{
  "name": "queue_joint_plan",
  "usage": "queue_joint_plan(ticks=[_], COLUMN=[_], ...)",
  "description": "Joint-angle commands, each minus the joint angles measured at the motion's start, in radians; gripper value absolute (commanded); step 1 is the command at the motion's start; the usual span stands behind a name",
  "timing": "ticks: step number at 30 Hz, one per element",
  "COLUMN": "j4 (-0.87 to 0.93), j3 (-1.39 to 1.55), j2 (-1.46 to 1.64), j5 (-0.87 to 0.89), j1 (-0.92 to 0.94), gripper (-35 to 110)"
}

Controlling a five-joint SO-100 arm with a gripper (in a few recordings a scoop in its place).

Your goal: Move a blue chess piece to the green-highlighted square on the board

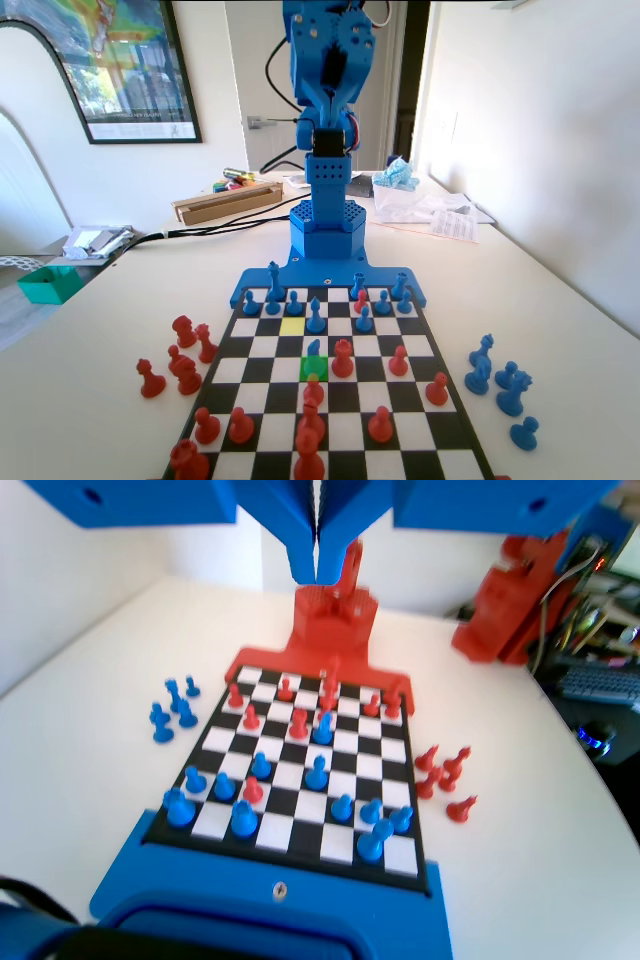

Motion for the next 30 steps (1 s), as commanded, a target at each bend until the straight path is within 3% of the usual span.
queue_joint_plan(ticks=[1, 30], j4=[-0.020, -0.046], j3=[-0.002, 0.003], j2=[0.061, 0.178], j5=[-0.006, -0.005], j1=[-0.003, 0.012], gripper=[1, 3])
